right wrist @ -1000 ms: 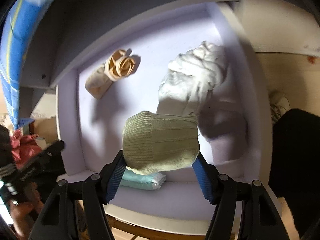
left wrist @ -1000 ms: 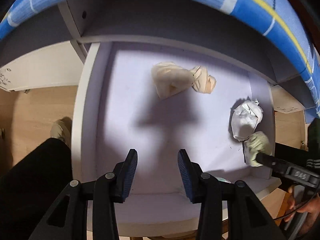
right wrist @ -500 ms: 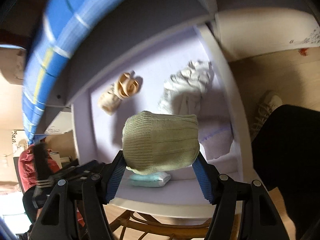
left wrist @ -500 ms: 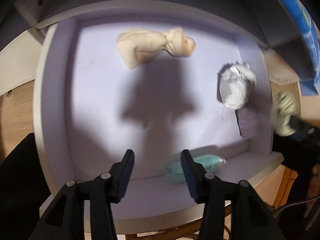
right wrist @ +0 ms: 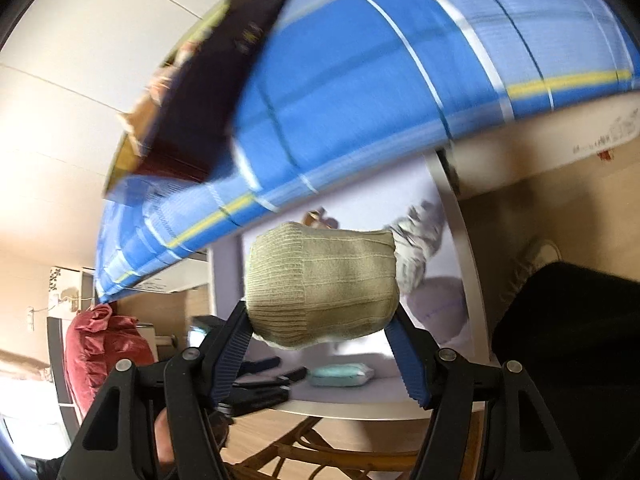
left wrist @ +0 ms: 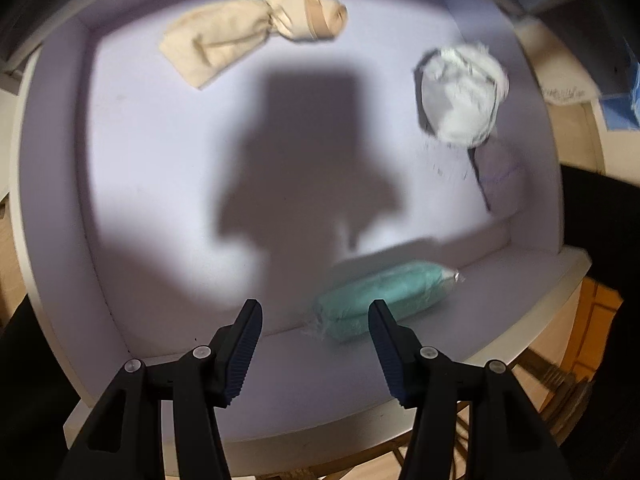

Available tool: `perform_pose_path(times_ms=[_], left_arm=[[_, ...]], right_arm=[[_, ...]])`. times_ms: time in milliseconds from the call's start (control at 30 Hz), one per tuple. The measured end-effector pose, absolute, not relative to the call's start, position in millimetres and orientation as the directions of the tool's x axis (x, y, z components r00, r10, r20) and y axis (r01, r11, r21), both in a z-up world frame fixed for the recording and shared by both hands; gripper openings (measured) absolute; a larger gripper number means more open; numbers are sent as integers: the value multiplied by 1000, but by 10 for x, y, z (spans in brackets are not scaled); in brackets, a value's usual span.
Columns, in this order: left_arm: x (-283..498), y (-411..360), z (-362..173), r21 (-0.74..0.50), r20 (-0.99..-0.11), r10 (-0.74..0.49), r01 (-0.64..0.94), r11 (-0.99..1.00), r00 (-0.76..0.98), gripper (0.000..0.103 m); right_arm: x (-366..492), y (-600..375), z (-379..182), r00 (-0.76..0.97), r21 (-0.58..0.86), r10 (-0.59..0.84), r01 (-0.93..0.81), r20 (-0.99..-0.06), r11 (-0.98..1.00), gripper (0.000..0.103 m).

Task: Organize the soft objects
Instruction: 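Carry the light green knit cloth with the right gripper into the gold tray and release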

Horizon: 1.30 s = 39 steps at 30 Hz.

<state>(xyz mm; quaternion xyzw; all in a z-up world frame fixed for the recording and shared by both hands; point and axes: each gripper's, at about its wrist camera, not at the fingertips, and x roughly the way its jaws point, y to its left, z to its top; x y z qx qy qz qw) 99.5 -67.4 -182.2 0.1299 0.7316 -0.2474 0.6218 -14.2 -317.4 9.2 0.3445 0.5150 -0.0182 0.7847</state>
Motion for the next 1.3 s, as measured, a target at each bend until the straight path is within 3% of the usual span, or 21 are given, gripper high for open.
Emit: perform_pose_path(times_ms=[300, 633, 967, 1300], left_arm=[[902, -772, -1970, -191, -971, -76, 539, 820, -228, 57], [911, -802, -2052, -190, -967, -68, 519, 833, -244, 58], [975, -615, -2134, -214, -958, -86, 482, 849, -273, 62], [971, -661, -2175, -220, -956, -93, 467, 857, -279, 62]], right_arm=[[17, -3125, 766, 555, 537, 314, 297, -770, 790, 67], [870, -2754, 1362, 569, 410, 257, 156, -781, 899, 67], [1842, -2173, 1211, 482, 200, 154, 46, -863, 979, 67], [2088, -2103, 1010, 470, 153, 119, 35, -875, 988, 73]])
